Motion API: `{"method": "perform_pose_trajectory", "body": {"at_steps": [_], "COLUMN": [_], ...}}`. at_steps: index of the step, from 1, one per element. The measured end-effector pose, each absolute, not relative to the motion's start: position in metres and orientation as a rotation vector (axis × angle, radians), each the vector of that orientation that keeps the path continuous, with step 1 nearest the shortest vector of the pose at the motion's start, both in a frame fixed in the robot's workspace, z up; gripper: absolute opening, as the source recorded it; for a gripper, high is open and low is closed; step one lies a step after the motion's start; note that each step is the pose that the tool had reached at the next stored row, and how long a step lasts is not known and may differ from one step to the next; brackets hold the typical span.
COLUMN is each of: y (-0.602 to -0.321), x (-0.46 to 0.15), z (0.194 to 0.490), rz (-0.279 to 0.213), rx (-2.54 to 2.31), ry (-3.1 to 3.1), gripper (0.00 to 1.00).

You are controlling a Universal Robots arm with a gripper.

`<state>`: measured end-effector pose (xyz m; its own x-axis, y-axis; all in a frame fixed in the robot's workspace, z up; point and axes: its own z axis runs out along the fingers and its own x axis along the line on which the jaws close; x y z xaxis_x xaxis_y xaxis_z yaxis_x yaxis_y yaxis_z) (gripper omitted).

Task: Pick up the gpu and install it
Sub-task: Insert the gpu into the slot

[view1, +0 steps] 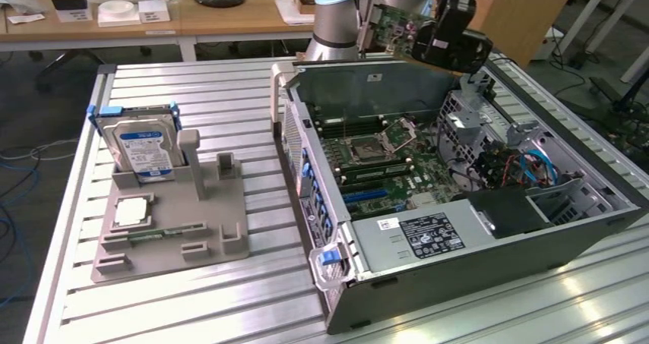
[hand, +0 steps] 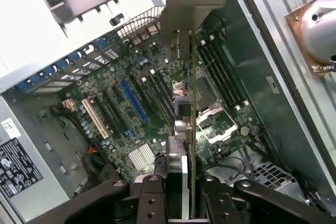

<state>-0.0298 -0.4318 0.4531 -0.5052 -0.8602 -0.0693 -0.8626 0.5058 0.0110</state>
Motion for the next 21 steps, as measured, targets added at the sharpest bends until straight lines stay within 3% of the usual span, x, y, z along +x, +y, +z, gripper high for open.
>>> {"method": "perform_pose_trajectory", "body": {"at_steps": [21], "y": [-0.4346], "x": [-0.0298], "z": [0.4491], "rz": [0.025], "rx": [-1.774], "ry": [2.462], "gripper": [0.28]}}
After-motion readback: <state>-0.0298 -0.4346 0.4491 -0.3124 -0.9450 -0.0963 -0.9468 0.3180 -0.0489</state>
